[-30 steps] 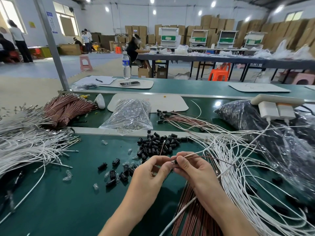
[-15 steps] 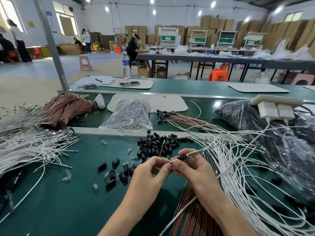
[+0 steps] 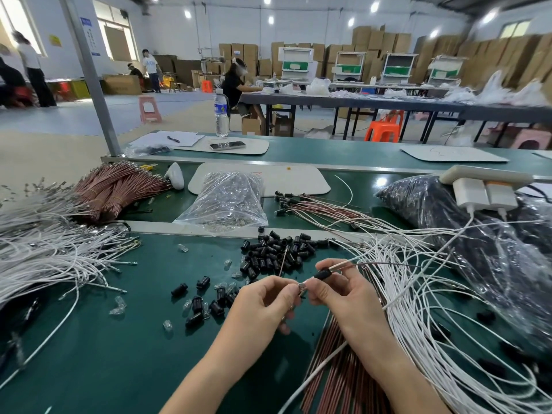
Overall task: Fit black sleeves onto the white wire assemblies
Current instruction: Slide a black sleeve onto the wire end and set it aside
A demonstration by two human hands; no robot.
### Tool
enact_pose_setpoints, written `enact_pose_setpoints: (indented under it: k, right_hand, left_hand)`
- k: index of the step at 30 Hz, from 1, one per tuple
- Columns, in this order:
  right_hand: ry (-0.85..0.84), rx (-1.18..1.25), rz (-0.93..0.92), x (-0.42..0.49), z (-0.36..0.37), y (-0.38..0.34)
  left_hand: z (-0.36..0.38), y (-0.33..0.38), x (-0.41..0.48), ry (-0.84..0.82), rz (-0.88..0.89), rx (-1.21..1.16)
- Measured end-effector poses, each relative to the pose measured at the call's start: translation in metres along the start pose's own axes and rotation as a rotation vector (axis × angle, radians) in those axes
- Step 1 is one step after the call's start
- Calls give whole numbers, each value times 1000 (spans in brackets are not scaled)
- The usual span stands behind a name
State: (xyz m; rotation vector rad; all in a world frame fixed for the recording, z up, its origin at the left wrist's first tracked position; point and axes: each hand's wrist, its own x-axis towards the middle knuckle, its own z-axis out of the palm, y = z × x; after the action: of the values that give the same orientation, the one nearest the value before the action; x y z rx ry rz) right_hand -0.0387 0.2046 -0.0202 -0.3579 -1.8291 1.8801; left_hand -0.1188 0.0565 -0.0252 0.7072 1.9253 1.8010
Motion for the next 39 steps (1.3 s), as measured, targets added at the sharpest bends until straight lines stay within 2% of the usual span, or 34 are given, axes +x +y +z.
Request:
enact_pose_setpoints:
  k: [6,14,39]
  right_hand:
    - [-5,-86,-37,0,2,4]
    - [-7,-64,-36,0,2,4]
    - [-53,-76,-32,-1,1,4]
  left_hand:
    - [-2,1,0,-41,-74,-134]
    - [3,-2,-3,-1,57,83]
    - [1,-5,0,-26,9,20]
